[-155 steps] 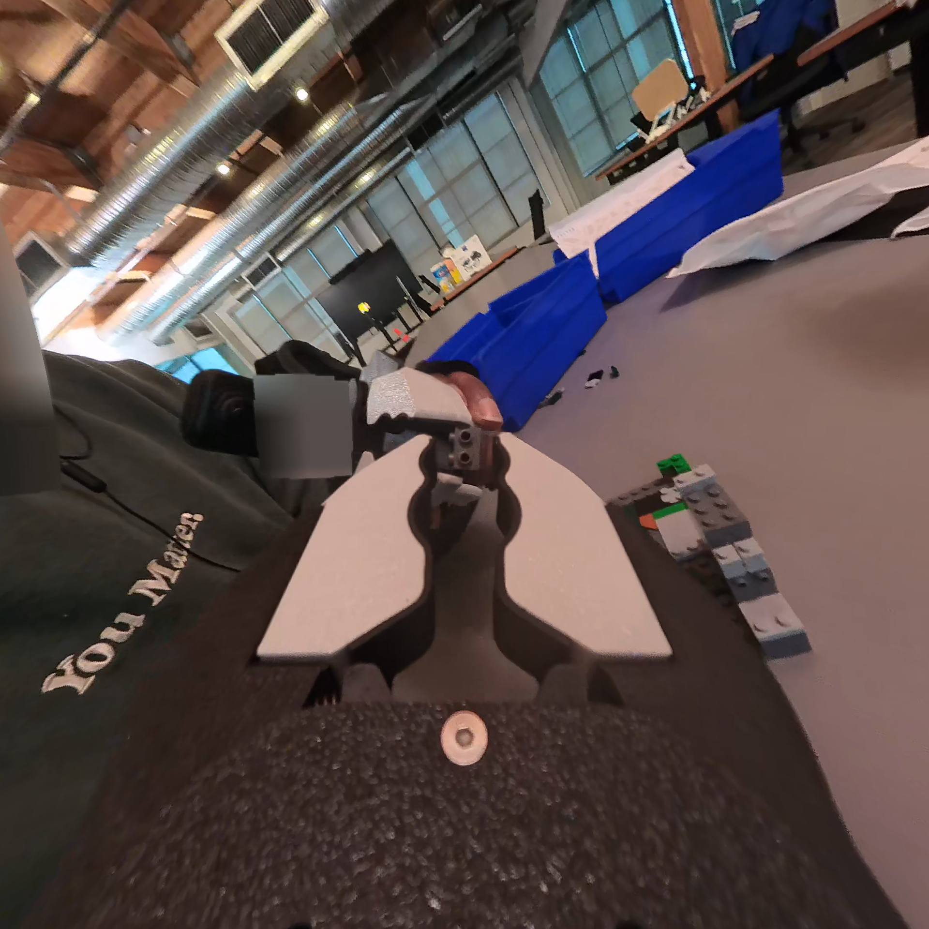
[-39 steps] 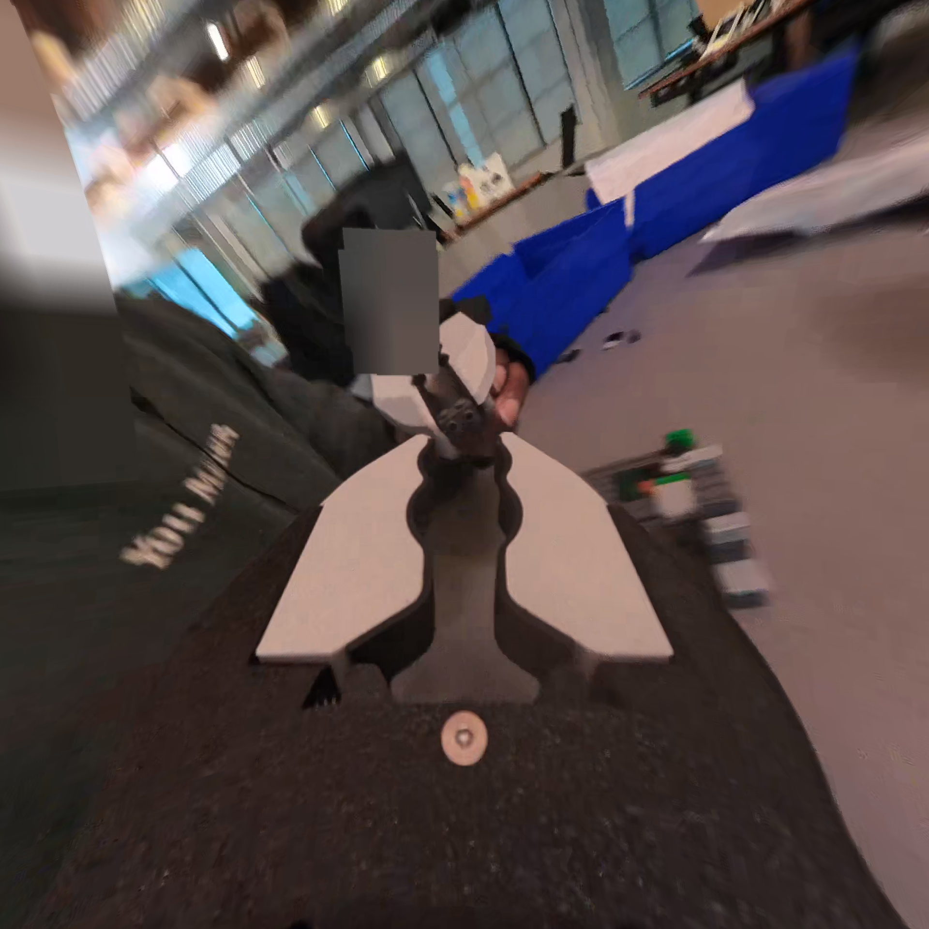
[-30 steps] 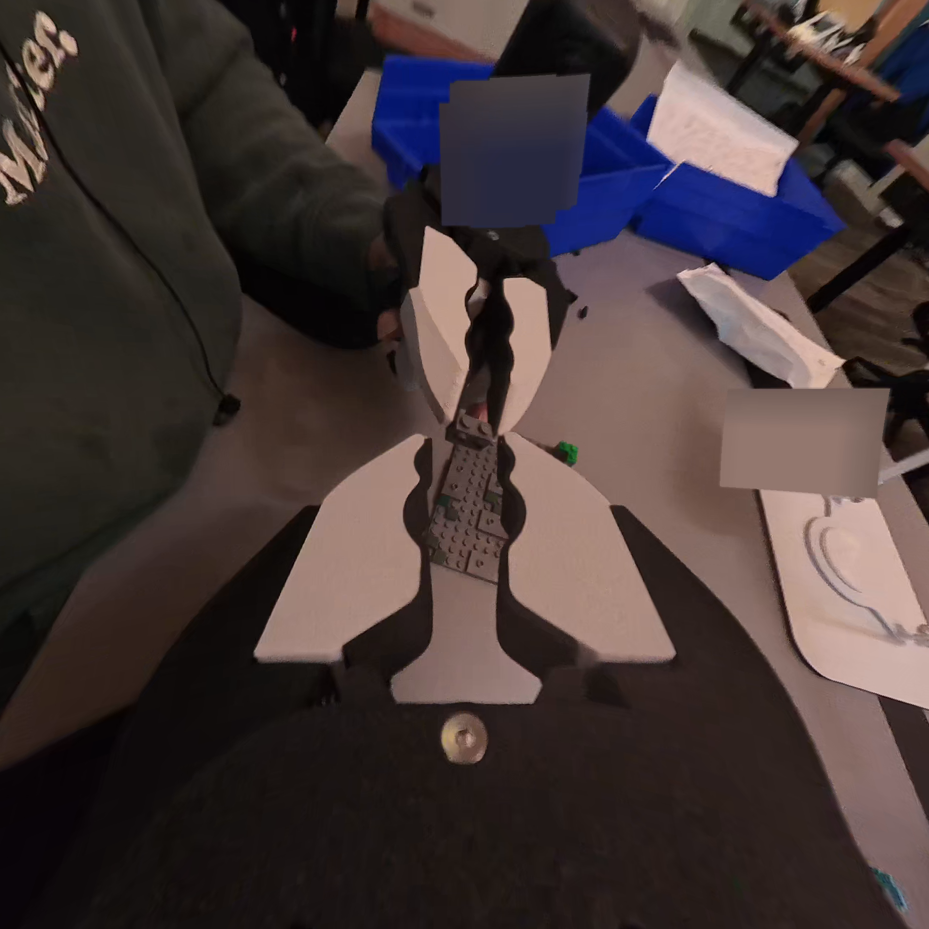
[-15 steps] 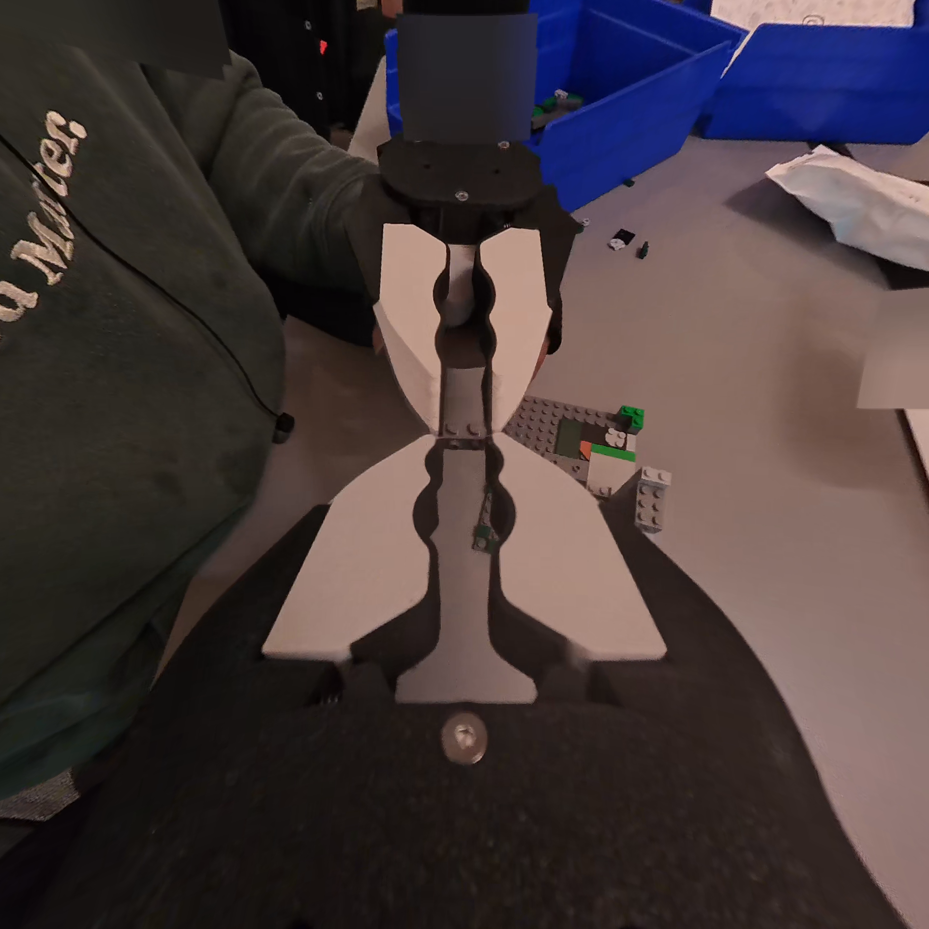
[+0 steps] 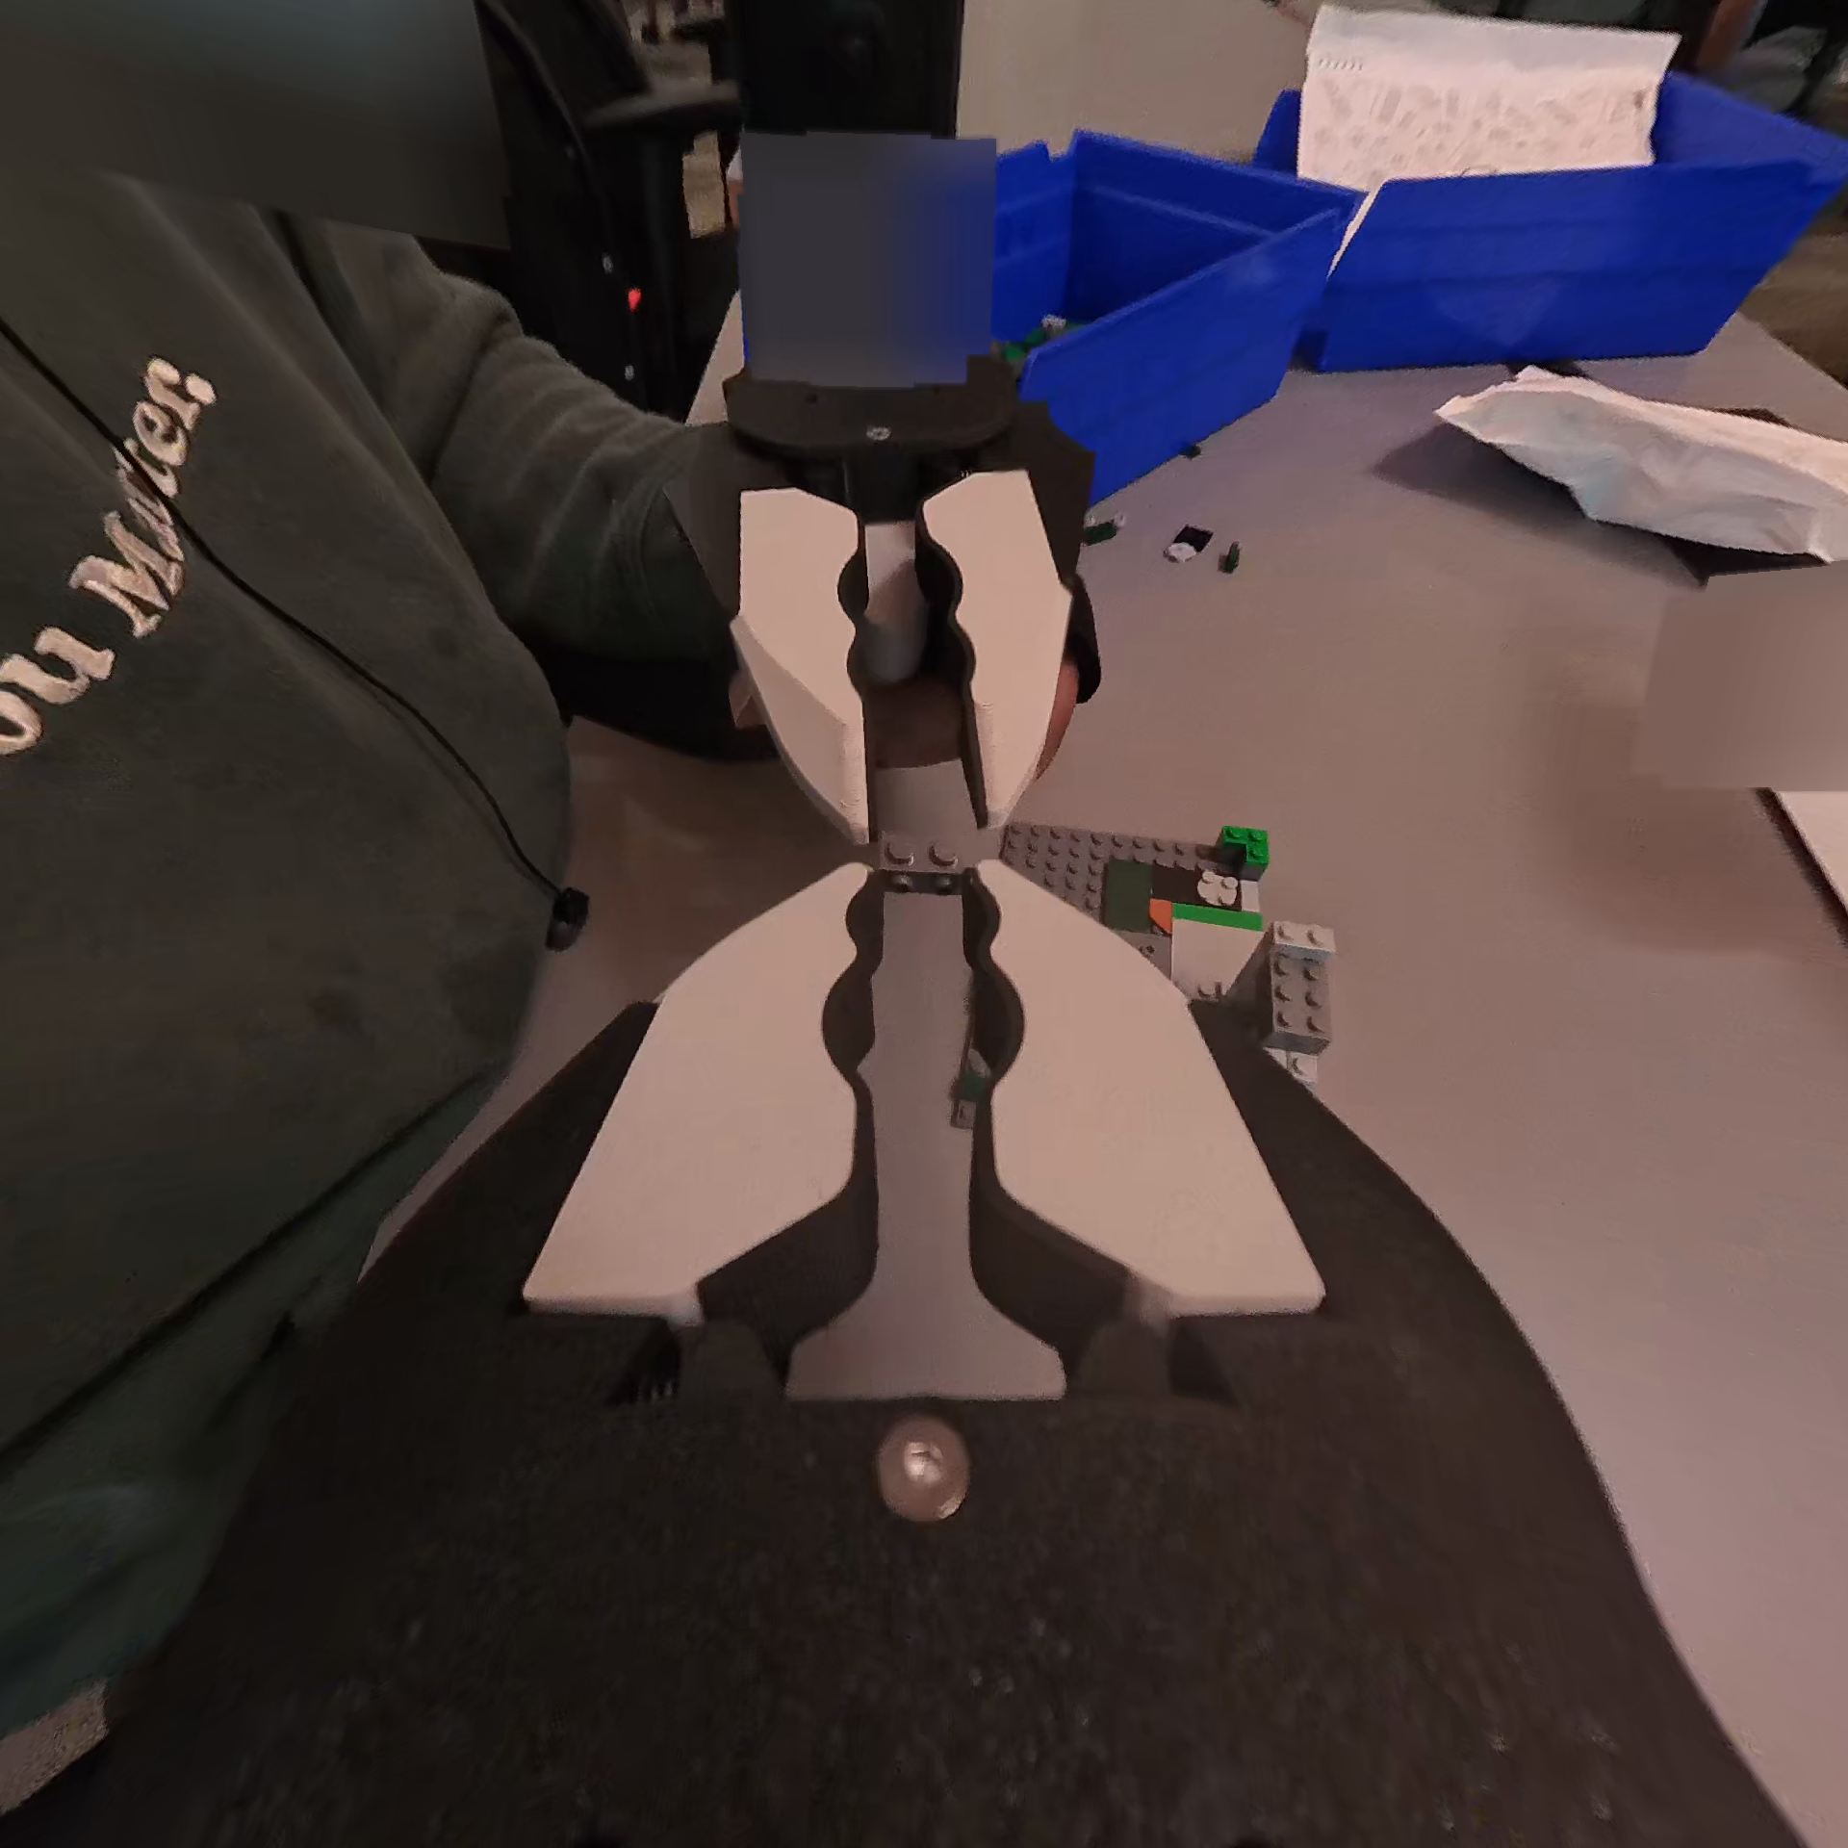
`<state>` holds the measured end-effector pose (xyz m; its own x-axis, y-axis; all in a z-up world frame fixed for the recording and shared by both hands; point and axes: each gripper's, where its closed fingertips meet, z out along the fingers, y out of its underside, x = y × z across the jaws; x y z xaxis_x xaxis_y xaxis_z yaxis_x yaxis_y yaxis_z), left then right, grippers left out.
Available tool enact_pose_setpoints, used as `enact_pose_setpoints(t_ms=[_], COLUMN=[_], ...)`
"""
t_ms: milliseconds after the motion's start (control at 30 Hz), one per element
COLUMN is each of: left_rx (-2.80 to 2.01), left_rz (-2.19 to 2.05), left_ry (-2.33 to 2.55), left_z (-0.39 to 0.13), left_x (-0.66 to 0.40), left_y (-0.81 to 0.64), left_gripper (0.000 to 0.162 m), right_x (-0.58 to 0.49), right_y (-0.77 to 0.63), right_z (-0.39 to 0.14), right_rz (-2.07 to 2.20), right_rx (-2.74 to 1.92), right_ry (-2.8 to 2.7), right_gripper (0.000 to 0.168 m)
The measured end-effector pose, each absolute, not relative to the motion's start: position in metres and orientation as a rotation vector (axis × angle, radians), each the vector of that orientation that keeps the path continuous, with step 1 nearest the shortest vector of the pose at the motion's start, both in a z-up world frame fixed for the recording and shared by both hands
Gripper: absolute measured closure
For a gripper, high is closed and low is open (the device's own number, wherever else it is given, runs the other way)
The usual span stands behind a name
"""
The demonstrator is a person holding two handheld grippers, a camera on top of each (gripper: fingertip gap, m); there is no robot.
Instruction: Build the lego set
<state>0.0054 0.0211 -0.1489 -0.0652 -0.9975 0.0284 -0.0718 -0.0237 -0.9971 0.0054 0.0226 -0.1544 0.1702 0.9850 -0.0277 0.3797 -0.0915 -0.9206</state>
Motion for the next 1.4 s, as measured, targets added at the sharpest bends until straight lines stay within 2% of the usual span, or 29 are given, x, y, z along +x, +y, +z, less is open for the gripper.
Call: enact_pose_setpoints(t_ms=[167,500,933,1400], left_rx=[-1.329,-1.447,-1.511,-1.585], left_rz=[-1.509,-2.117,-2.279,-2.270], left_ry=[1.186,0.868,0.727,0.646], left_z=[-0.143,-0.128,-0.130,-0.138], left_x=[0.005,0.001,-0.001,0.000], left_y=[0.021,0.025,0.032,0.043], left_gripper=[0.150,0.147,0.159,0.162], right_x=[0.007,0.001,-0.003,-0.001], right_y=[0.024,0.023,0.034,0.043], right_z=[-0.144,-0.129,-0.135,-0.145], right_rz=[0.875,0.685,0.435,0.371], right_rx=[-1.507,-1.315,-1.273,-1.354], right_ry=[-1.262,-1.297,-1.367,-1.372], right_gripper=[0.153,0.153,0.153,0.150])
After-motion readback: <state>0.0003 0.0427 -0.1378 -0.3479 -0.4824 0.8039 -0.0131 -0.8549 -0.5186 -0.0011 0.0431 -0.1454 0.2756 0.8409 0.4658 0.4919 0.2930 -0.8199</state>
